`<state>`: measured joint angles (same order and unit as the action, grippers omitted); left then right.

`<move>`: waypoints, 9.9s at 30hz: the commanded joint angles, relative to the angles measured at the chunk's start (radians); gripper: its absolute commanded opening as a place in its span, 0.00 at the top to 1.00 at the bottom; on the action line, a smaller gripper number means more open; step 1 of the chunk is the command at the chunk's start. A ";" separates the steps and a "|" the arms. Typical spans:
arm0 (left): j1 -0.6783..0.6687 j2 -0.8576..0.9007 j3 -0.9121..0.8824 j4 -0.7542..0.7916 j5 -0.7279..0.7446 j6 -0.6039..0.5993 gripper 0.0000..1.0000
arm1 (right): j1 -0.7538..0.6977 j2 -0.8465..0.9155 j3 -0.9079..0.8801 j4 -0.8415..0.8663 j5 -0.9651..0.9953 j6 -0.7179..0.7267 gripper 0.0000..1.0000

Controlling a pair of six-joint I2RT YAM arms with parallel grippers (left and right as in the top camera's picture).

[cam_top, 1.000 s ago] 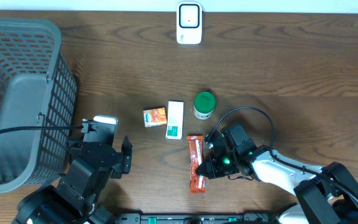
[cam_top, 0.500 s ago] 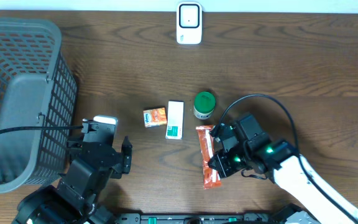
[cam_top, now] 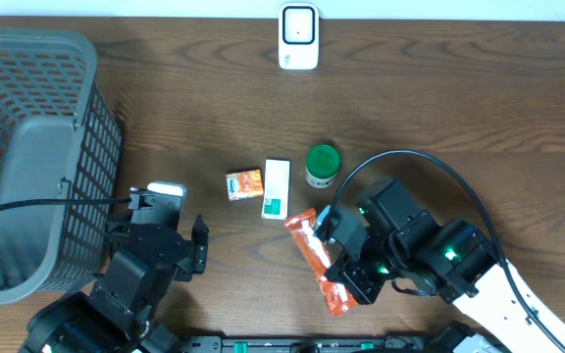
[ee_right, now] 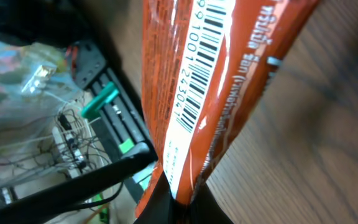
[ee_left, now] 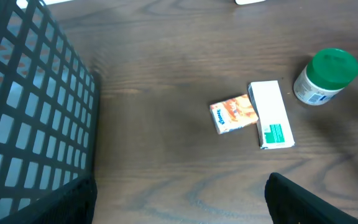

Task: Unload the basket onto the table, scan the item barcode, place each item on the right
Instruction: 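Lift the wrapper and rotate it so the barcode faces out, then carry the wrapper to the white scanner and hold barcode over it, then move the wrapper away from the scanner toward the right side, then reach the right gripper to the green-lidded jar and grasp it, then lift the jar and carry it up toward the white scanner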

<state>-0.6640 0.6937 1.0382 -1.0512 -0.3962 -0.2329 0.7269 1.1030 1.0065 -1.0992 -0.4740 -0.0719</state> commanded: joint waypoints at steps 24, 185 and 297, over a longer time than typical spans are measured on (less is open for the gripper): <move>-0.004 -0.001 -0.006 -0.003 -0.016 -0.005 0.15 | 0.031 0.057 0.058 0.135 0.472 0.021 0.99; -0.004 -0.001 -0.006 -0.003 -0.016 -0.005 0.15 | -0.242 0.935 0.505 0.212 0.412 0.818 0.02; -0.004 -0.001 -0.006 -0.003 -0.016 -0.005 0.15 | -0.229 0.986 0.740 0.211 0.087 -0.437 0.66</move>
<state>-0.6651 0.6937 1.0359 -1.0515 -0.3988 -0.2329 0.4950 2.0880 1.7256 -0.9127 -0.3019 -0.5251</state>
